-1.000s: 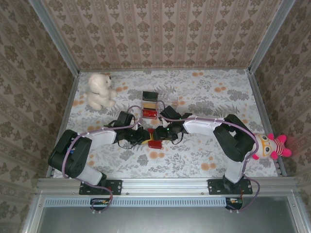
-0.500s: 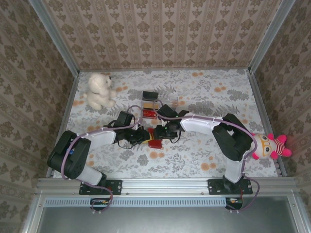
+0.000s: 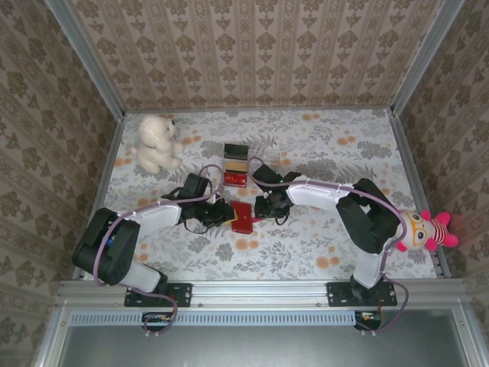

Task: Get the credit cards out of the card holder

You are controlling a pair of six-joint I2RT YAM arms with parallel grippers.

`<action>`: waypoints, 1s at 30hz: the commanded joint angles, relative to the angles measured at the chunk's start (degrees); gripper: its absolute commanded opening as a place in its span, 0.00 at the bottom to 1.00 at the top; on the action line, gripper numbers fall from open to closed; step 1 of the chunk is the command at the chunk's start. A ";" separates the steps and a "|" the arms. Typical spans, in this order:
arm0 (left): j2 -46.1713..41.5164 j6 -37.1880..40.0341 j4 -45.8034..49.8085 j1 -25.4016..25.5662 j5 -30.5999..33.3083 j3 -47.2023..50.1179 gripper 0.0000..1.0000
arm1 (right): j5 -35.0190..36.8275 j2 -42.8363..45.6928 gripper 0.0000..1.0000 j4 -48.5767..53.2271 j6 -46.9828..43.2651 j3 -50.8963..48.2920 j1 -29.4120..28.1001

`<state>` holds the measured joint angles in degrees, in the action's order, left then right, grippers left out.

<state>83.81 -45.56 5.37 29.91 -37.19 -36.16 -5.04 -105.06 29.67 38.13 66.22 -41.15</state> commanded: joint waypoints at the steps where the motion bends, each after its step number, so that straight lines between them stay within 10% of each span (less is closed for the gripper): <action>1: -0.40 1.78 4.35 -0.12 2.33 -1.99 0.25 | -4.83 1.45 0.39 -2.56 -0.69 -0.19 -0.23; 19: -3.87 3.06 13.56 -0.12 10.96 -5.66 1.00 | -8.09 2.53 0.12 -3.67 -0.90 -0.46 -0.23; 30: -13.06 0.32 12.76 -9.97 13.23 -0.28 1.00 | -9.90 12.43 0.08 -5.13 -6.18 -1.78 -0.25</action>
<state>73.65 -43.72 18.65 22.20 -24.29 -38.72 -12.88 -94.52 25.56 34.17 65.12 -41.15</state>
